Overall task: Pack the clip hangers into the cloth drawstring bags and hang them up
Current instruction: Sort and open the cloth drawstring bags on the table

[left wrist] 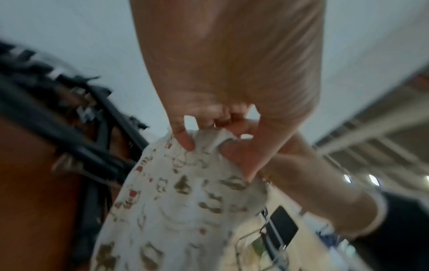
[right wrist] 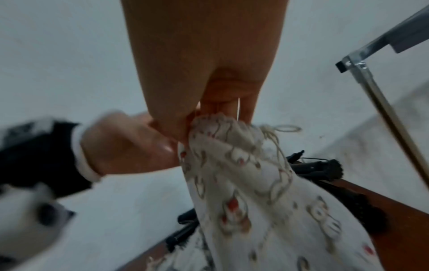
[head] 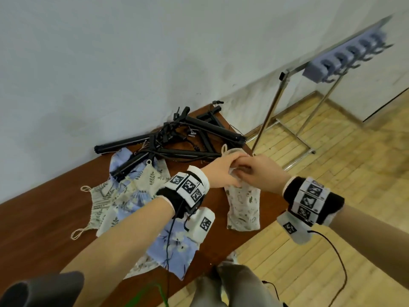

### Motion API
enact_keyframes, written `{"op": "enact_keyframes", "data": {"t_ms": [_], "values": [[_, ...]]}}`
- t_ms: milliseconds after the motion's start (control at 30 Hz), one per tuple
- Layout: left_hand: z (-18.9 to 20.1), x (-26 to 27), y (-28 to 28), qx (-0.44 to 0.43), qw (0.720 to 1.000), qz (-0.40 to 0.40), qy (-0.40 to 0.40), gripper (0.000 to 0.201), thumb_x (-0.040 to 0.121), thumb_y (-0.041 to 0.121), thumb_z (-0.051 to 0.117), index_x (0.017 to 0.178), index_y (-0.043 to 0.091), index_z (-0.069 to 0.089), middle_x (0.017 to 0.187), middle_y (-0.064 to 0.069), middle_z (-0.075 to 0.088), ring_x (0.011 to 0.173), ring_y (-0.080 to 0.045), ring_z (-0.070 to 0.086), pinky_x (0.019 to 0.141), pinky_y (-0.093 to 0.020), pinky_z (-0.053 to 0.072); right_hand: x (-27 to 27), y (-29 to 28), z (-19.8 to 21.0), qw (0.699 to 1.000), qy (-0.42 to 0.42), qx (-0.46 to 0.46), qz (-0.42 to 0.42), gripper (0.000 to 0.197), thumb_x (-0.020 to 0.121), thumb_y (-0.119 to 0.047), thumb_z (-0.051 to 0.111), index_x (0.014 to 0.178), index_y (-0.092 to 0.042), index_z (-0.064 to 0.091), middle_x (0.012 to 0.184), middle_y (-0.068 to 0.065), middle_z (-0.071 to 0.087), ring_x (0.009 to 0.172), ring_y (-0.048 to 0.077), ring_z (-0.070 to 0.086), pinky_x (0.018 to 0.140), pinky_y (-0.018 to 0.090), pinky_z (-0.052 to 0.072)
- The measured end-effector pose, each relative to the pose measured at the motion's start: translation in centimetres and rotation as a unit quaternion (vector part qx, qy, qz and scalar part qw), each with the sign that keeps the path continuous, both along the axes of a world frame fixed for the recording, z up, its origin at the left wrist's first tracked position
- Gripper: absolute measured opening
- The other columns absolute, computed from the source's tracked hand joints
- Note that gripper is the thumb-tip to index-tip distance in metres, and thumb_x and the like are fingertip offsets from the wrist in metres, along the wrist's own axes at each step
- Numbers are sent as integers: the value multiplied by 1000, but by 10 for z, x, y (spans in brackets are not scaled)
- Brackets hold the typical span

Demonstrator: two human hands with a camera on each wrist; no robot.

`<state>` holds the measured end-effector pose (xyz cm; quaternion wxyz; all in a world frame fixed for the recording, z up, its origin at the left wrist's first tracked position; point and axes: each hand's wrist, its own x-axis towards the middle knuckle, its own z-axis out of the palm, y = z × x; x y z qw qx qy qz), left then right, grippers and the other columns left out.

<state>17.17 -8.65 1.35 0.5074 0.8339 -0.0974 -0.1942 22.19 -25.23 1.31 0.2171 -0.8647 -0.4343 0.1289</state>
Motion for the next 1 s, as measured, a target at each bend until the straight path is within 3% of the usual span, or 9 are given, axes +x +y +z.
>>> {"op": "enact_keyframes", "data": {"t_ms": [167, 267, 367, 467, 533, 667, 767, 833, 1000], "values": [[12, -23, 19, 103, 992, -61, 31, 18, 81, 7, 69, 98, 14, 70, 75, 14, 58, 71, -5, 53, 68, -16, 41, -6, -14, 28, 967, 166, -191, -14, 32, 98, -33, 40, 82, -22, 66, 68, 4, 61, 53, 18, 52, 47, 23, 44], [12, -43, 36, 91, 992, -71, 51, 11, 77, 2, 67, 68, 7, 69, 60, 2, 53, 56, -11, 43, 61, -24, 37, -7, -24, 22, 881, 235, -410, -14, 42, 97, -14, 38, 136, -21, 53, 104, 10, 69, 56, 12, 57, 45, 15, 48], [10, -63, 42, 145, 981, -100, 86, 13, 77, 3, 67, 66, 9, 65, 57, 2, 47, 50, -6, 39, 57, -22, 35, -14, -30, 7, 843, 328, -426, -22, 49, 96, -16, 43, 142, -32, 44, 92, 7, 67, 60, 16, 62, 53, 22, 54], [1, -77, 40, 210, 964, -131, 101, 10, 84, 8, 64, 75, 12, 64, 54, 12, 46, 42, 2, 42, 52, -13, 35, -23, -22, -7, 879, 252, -405, 1, 48, 95, -24, 50, 142, -28, 44, 88, 6, 69, 67, 16, 67, 59, 25, 58], [-9, -81, 40, 206, 964, -119, 118, 17, 91, 23, 61, 89, 8, 70, 73, 7, 64, 59, 3, 56, 66, -20, 48, -30, -15, -19, 914, 157, -375, -5, 55, 93, -23, 53, 145, -24, 36, 88, 3, 66, 69, 16, 66, 63, 28, 59], [-19, -73, 32, 233, 970, -6, 69, 27, 94, 36, 55, 105, 15, 67, 103, -10, 68, 93, -23, 65, 85, -40, 53, -45, 2, -25, 943, 265, -197, -42, 79, 90, -6, 50, 153, -30, 8, 100, 11, 62, 70, 17, 59, 58, 25, 51], [-17, -58, 24, 301, 950, 67, -53, 51, 81, 38, 68, 125, 22, 49, 127, 1, 49, 118, -20, 47, 98, -42, 43, -51, 16, -12, 956, 222, -187, 47, 59, 92, -7, 48, 145, -28, 35, 105, 4, 58, 77, 14, 56, 64, 22, 45], [-15, -49, 20, 371, 927, 40, -28, 73, 75, 46, 70, 135, 18, 38, 135, -3, 45, 125, -25, 41, 100, -44, 40, -48, 20, -6, 963, 168, -195, 73, 48, 87, 2, 47, 130, -18, 56, 121, 3, 54, 101, 19, 56, 78, 22, 44], [-8, -39, 25, 399, 915, 35, 48, 15, 81, 11, 57, 95, 14, 52, 104, -11, 61, 93, -34, 60, 74, -40, 50, -28, 7, -4, 977, 187, -105, -1, 44, 79, 12, 52, 98, -23, 70, 141, -7, 31, 119, 13, 45, 80, 26, 56]]}}
